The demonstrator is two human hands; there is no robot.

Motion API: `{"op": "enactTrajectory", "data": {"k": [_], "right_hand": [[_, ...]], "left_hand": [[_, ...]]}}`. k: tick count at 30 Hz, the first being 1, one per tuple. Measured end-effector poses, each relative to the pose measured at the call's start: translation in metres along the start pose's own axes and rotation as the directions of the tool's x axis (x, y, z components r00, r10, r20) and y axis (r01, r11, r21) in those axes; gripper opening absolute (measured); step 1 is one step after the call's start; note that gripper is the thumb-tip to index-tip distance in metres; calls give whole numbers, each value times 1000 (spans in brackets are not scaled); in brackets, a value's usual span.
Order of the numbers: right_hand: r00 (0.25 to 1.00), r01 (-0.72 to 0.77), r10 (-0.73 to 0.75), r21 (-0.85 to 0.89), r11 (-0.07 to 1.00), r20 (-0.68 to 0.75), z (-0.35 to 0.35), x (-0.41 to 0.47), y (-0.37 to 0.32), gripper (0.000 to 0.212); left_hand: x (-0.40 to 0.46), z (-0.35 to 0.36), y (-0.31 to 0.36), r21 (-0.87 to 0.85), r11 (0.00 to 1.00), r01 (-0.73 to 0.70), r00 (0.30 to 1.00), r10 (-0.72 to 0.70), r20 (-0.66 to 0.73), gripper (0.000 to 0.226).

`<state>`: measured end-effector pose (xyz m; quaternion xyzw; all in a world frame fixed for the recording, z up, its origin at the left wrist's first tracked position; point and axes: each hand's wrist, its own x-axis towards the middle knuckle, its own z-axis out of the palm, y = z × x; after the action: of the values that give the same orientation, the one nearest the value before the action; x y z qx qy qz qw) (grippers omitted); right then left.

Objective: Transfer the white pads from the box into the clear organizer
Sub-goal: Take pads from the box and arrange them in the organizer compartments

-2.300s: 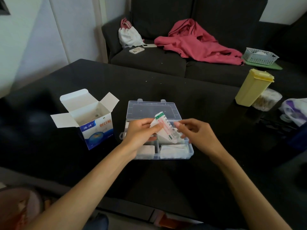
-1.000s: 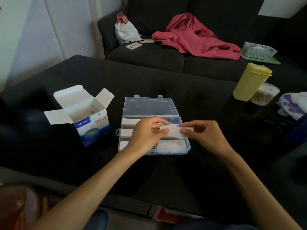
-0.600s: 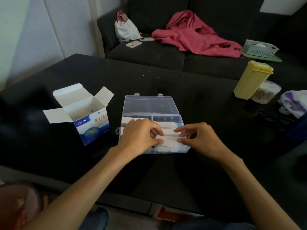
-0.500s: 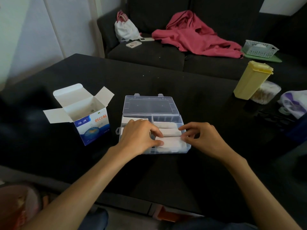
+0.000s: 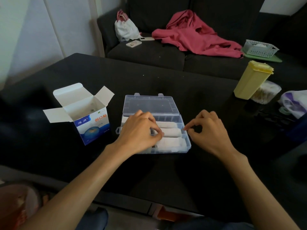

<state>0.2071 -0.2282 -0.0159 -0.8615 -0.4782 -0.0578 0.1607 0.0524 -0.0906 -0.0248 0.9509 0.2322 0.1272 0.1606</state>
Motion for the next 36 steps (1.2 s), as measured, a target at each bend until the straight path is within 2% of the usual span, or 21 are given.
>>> {"op": "enactTrajectory", "data": {"k": [4, 11, 14, 19, 22, 26, 29, 32, 34, 36], "right_hand": [[994, -32, 42, -88, 996, 105, 7, -2, -3, 28], [983, -89, 136, -321, 943, 126, 15, -2, -28, 41], [979, -92, 142, -302, 949, 149, 15, -2, -31, 38], [979, -96, 144, -297, 950, 145, 15, -3, -27, 34], [980, -109, 151, -289, 951, 128, 16, -2, -27, 33], [973, -128, 181, -317, 940, 144, 17, -1, -28, 39], [951, -122, 217, -378, 918, 221, 16, -1, -33, 44], [924, -133, 247, -361, 923, 292, 19, 3, -35, 41], [906, -195, 287, -293, 936, 312, 21, 6, -31, 42], [904, -258, 320, -236, 937, 285, 20, 7, -25, 43]], "left_hand": [[-4, -3, -3, 19, 1000, 4, 999, -5, 36, 21], [-1, 10, 11, 38, 999, 37, 998, -39, 40, 23], [0, 9, 13, -1, 997, 72, 997, -72, 30, 24], [-1, 4, 11, 137, 989, 53, 998, -49, -36, 28], [-3, 8, 16, 158, 986, 50, 999, -48, -17, 30], [-3, 10, 20, 96, 992, 87, 996, -88, 12, 21], [2, 12, 20, 38, 985, 170, 985, -171, 36, 24], [5, 13, 21, 155, 968, 197, 980, -201, 6, 38], [3, 14, 24, 274, 950, 152, 988, -149, -30, 40], [2, 16, 25, 305, 945, 119, 993, -113, -39, 40]]}}
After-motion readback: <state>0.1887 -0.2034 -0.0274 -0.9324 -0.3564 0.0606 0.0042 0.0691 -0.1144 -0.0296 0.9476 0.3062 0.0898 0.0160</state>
